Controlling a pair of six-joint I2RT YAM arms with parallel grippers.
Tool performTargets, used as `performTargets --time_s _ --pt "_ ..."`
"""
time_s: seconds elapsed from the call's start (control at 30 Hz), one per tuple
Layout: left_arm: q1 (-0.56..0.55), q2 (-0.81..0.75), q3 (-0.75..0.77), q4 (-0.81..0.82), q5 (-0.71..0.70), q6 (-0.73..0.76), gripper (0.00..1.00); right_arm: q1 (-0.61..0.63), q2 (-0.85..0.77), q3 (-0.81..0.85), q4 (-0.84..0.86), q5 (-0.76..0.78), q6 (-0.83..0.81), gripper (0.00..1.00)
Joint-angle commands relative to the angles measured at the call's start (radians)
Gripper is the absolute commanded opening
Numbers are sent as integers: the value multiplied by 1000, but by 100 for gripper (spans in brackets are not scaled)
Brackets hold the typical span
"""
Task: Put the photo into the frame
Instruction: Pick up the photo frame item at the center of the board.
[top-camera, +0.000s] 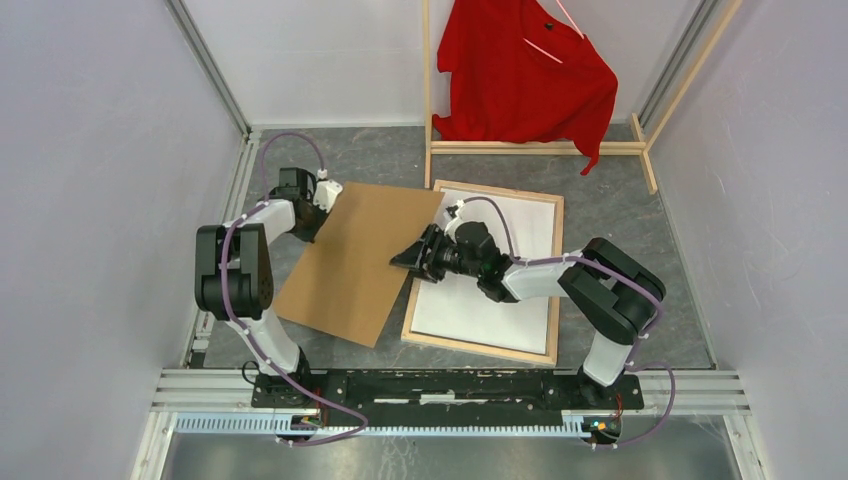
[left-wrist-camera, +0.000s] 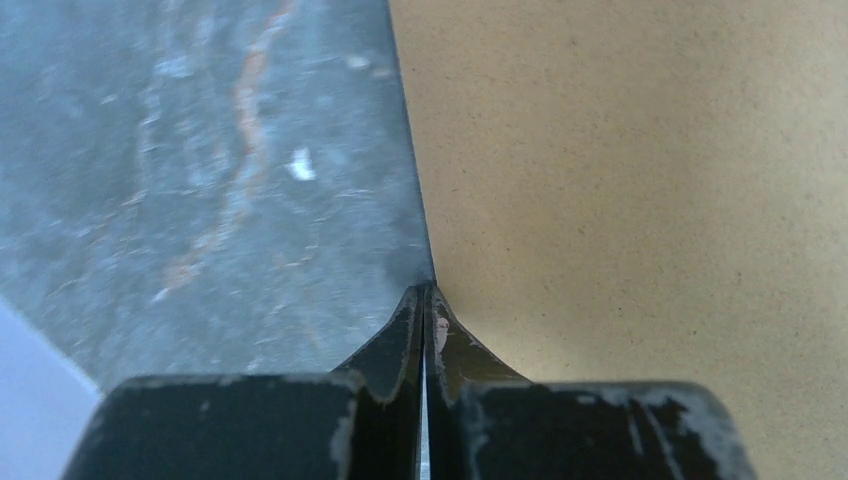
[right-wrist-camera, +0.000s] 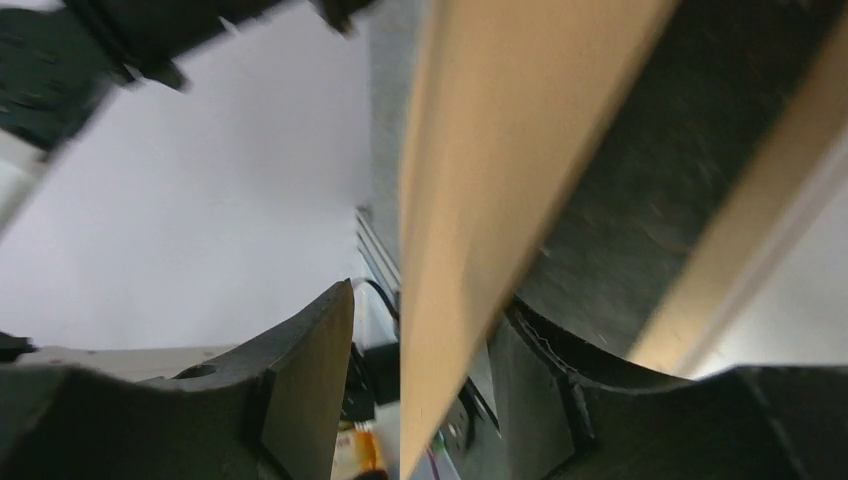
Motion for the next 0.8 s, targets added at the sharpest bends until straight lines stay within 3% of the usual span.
performTargets --time_s 0.0,0.2,0.33,0.47,0.53,0.67,0.77 --pt "-52 40 -86 -299 336 -37 2 10 -50 16 363 117 29 57" --pt "-52 21 -97 -320 358 -27 2 11 -41 26 469 118 43 60" --pt "-52 20 -100 -320 346 -27 2 9 -54 36 341 101 29 57" --pt "-51 4 -96 -299 305 -35 4 7 -125 26 98 98 -16 42" --pt "-50 -14 -80 -296 283 -36 14 2 -167 27 -48 111 -60 32" --pt "-50 -84 -11 -314 267 -37 47 -21 -207 31 -215 121 -76 3" --pt "-51 -190 92 -368 289 6 63 -45 -208 69 -260 98 -55 0"
